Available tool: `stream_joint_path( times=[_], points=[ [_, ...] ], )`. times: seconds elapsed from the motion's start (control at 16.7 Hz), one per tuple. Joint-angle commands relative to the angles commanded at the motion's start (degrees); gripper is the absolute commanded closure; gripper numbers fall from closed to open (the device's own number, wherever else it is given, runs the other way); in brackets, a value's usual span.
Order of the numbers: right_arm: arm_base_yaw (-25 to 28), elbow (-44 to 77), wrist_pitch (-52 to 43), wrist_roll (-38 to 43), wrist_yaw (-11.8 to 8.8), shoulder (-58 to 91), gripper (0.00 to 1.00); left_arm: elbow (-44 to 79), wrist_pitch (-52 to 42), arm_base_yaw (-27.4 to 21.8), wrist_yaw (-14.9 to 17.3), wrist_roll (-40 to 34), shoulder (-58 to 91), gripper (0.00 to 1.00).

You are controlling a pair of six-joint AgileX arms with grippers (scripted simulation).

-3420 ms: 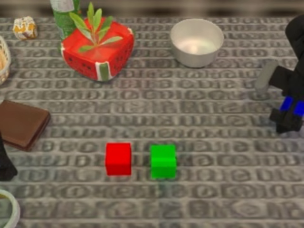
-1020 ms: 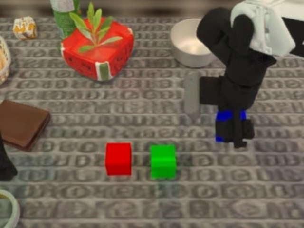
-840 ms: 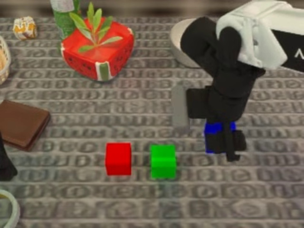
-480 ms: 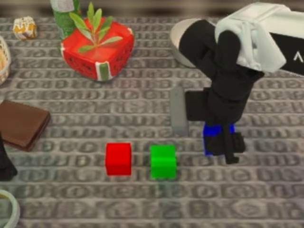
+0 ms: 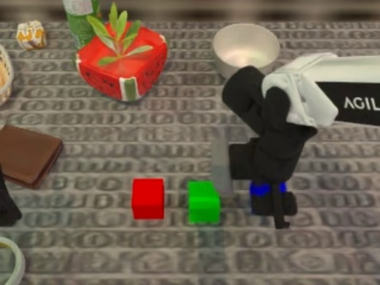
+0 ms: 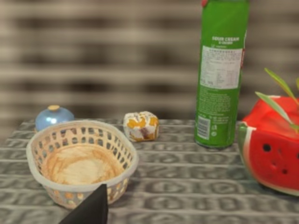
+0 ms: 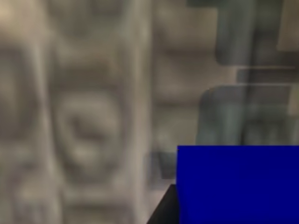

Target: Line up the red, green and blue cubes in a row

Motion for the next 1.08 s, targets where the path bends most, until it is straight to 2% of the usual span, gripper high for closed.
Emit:
stream_joint_path(
  times=[0.24,1.02,1.08],
  points=[
    [0.02,-0.16,0.18,-0.02,0.00,0.08,1.00,0.00,0.00,0.00,0.00,0.00,0.00,0.00],
    [0.02,-0.16,0.18,-0.02,0.00,0.08,0.02,0.00,0.00,0.00,0.00,0.00,0.00,0.00],
    [0.02,-0.16,0.18,-0.02,0.00,0.08,0.00,0.00,0.00,0.00,0.00,0.00,0.00,0.00]
  ],
)
